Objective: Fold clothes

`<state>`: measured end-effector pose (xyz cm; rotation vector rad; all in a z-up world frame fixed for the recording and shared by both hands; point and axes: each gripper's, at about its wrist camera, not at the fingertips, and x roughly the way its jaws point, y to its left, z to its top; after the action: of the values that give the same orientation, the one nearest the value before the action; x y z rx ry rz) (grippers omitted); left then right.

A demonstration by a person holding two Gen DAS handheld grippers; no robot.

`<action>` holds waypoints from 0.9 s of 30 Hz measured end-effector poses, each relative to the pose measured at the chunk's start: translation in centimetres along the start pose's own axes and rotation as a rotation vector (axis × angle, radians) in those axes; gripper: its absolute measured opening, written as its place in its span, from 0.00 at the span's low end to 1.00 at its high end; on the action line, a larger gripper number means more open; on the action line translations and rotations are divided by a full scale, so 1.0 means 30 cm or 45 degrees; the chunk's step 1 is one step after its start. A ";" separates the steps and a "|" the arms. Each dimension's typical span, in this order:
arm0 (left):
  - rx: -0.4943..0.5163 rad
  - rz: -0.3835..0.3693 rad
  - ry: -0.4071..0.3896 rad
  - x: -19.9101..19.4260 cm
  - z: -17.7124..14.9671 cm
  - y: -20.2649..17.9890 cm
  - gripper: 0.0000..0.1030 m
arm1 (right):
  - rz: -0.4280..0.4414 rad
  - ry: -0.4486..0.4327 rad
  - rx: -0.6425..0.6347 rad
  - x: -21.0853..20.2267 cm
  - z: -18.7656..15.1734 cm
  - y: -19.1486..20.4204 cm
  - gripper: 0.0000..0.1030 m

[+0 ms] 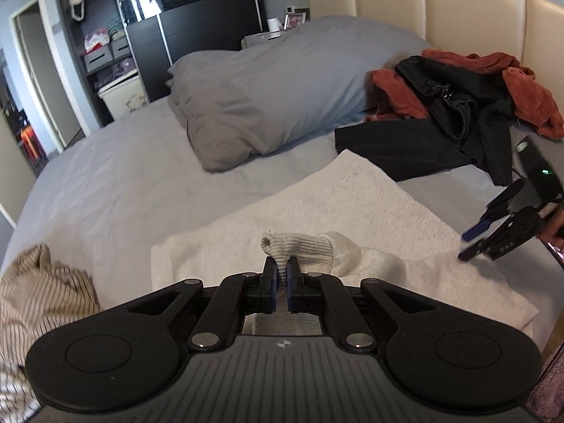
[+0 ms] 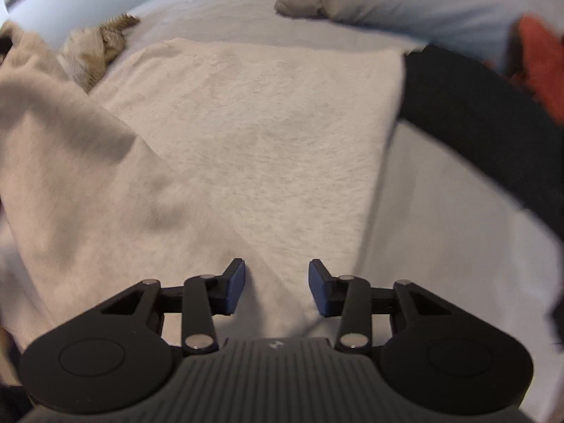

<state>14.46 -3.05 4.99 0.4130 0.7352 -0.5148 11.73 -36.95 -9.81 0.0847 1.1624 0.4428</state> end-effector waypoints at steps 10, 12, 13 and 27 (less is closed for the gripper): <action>0.107 0.023 -0.078 0.090 0.182 -0.069 0.03 | 0.082 0.068 0.029 -0.002 -0.056 -0.101 0.10; 0.140 0.028 -0.096 0.123 0.235 -0.089 0.03 | 0.053 0.040 0.055 -0.033 -0.070 -0.118 0.09; 0.158 0.035 -0.104 0.144 0.262 -0.102 0.03 | 0.041 0.029 0.073 -0.048 -0.076 -0.128 0.08; 0.362 0.149 -0.031 0.722 0.554 -0.278 0.03 | -0.030 -0.005 0.164 -0.142 -0.136 -0.163 0.05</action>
<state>31.98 -24.80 -0.87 0.7096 0.6118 -0.5140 8.11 -43.66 -9.19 0.1834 1.1863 0.3468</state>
